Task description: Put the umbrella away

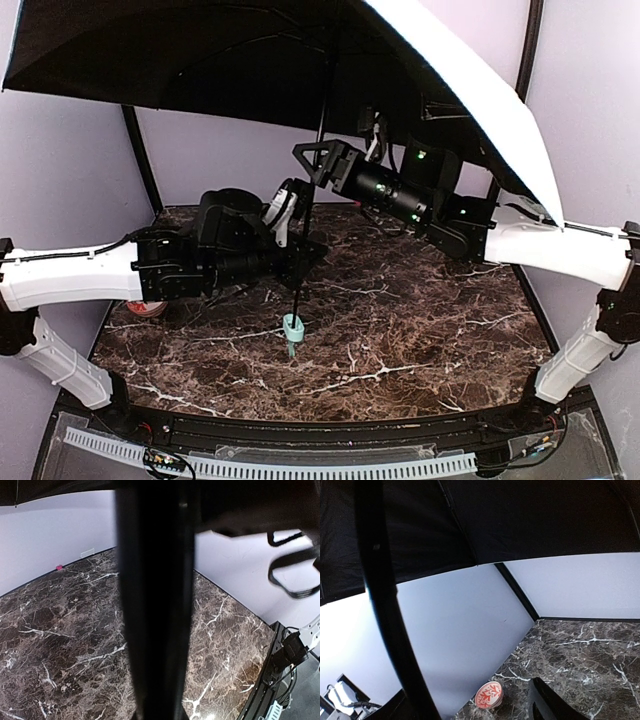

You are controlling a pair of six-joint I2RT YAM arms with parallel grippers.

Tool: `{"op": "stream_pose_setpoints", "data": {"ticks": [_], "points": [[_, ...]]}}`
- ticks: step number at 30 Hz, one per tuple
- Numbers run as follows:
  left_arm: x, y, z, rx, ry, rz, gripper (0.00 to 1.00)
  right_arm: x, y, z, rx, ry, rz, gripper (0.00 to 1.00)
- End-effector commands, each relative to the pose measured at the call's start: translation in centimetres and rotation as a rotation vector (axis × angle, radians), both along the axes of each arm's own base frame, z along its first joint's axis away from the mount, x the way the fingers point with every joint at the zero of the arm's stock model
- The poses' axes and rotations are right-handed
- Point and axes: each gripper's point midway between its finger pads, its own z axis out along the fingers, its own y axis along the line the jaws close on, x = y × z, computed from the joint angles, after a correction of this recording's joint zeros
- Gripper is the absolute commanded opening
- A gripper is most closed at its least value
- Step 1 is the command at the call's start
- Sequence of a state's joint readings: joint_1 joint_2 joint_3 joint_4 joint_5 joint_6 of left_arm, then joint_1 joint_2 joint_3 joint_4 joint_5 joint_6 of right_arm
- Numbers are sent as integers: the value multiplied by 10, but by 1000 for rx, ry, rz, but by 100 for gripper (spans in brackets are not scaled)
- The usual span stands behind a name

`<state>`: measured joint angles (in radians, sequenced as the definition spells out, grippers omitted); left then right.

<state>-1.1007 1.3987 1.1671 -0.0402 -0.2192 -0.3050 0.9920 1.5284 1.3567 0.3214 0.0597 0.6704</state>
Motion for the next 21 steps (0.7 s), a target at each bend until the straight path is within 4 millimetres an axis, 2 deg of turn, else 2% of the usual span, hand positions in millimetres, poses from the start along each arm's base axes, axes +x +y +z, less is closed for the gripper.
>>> {"op": "stream_pose_setpoints", "data": {"ticks": [1, 5, 8, 12, 18, 21], "points": [[21, 19, 64, -247, -45, 59, 0, -9, 4, 12, 2, -80, 109, 72], [27, 20, 74, -264, -81, 58, 0, 1, -20, -3, 14, -30, 83, 71], [37, 18, 63, -184, -79, 95, 0, 12, -33, -9, -79, -33, -45, 66], [47, 23, 45, -99, -88, 149, 0, 5, -21, 6, -139, -110, -100, 67], [50, 24, 40, -63, -104, 161, 0, 13, -20, 39, -65, -172, -194, 66], [48, 20, 36, -40, -107, 134, 0, 14, -6, 39, -117, -202, -164, 65]]}}
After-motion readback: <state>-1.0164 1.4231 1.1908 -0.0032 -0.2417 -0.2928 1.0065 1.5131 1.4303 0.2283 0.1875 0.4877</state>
